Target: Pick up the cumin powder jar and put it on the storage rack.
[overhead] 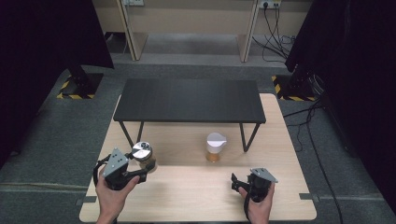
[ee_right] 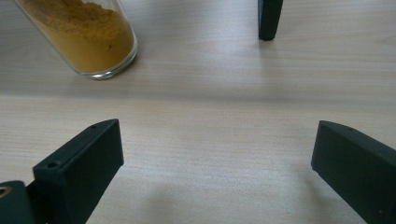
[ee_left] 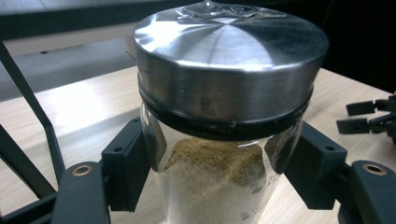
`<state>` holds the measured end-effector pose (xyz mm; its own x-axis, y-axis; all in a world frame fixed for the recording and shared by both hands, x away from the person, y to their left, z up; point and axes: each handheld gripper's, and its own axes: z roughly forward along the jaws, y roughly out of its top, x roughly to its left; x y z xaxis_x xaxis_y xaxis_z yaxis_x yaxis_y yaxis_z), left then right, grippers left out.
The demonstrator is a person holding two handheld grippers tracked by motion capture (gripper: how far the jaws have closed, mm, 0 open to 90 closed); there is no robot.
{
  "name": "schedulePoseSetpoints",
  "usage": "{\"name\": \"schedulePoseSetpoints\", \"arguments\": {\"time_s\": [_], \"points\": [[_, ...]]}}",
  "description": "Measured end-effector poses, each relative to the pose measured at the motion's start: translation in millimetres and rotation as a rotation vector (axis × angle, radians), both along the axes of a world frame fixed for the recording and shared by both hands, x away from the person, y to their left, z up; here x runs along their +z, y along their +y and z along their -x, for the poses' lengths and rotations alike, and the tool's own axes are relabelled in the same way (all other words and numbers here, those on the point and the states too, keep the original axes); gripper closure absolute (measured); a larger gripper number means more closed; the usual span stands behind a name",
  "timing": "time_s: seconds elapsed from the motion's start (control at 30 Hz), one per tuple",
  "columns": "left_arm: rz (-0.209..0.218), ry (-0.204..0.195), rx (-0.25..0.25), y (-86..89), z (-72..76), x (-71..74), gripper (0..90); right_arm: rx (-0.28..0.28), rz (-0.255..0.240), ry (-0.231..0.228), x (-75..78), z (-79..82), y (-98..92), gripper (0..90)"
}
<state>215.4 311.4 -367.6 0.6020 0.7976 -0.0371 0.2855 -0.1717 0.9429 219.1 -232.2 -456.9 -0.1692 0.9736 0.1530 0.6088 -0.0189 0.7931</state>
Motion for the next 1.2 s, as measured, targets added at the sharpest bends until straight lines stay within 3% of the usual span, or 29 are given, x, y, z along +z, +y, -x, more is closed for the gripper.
{"name": "schedulePoseSetpoints", "arguments": {"time_s": [0.37,0.57,0.7,1.2], "points": [[-0.041,-0.036,0.005,-3.1,-2.0,40.3,29.9,0.004,-0.008,0.004,0.0,-0.2,0.2,2.3],[-0.041,-0.051,0.009,-4.3,-7.1,56.9,29.9,0.005,-0.007,0.004,0.0,-0.4,0.1,2.3],[-0.062,-0.064,0.021,-7.0,-13.8,72.5,29.9,0.007,-0.006,0.005,0.2,-0.7,0.1,2.3],[-0.088,-0.082,0.048,-14.2,-41.2,110.2,29.9,0.007,-0.008,0.011,0.4,-2.0,-0.1,2.4]]}}
